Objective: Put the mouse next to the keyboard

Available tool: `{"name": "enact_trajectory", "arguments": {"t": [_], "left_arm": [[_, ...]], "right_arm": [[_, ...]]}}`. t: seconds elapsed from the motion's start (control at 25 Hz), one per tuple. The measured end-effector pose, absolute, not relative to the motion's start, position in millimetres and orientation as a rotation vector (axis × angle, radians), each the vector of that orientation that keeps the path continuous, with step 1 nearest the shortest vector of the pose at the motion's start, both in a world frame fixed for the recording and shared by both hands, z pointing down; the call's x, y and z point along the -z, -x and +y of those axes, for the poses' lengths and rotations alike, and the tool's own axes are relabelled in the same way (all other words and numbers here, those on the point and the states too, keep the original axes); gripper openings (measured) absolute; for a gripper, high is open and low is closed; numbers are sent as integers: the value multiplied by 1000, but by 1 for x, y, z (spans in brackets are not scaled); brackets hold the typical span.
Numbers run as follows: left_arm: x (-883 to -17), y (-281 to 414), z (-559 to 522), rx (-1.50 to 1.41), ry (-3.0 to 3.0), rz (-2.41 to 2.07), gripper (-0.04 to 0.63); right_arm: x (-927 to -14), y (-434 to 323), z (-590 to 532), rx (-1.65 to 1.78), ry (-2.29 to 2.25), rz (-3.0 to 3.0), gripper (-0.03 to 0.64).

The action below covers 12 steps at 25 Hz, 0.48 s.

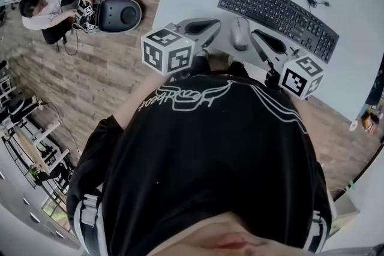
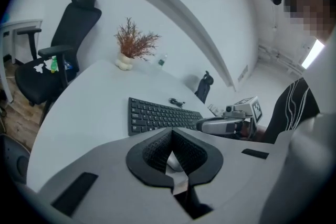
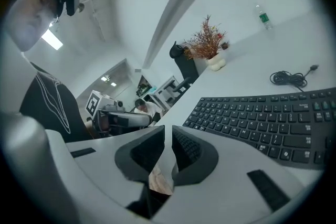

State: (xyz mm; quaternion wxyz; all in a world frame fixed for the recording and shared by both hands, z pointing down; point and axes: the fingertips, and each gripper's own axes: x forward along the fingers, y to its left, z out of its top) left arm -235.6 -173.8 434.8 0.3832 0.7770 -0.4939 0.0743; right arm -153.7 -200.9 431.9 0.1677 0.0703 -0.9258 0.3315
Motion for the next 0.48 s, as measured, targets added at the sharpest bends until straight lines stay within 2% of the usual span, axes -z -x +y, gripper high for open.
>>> {"name": "enact_trajectory", "arguments": {"t": [0.24,0.28,0.36,0.48], "left_arm": [[-435,249,-158,-285,-2120,-1039,6],[-435,252,-156,-291,-2138,-1011,6],[-439,259,-151,-294,-2162,-963,6],[-446,267,-141,-297,-2175,-907,6]], "right_arm": [[-449,167,-183,-936,-468,-2591,13],[-453,170,-179,-904,-505,-2570,37],[-460,175,-173,-829,-575,-2521,137],[-468,180,-170,-690,-675,-2457,190]]}}
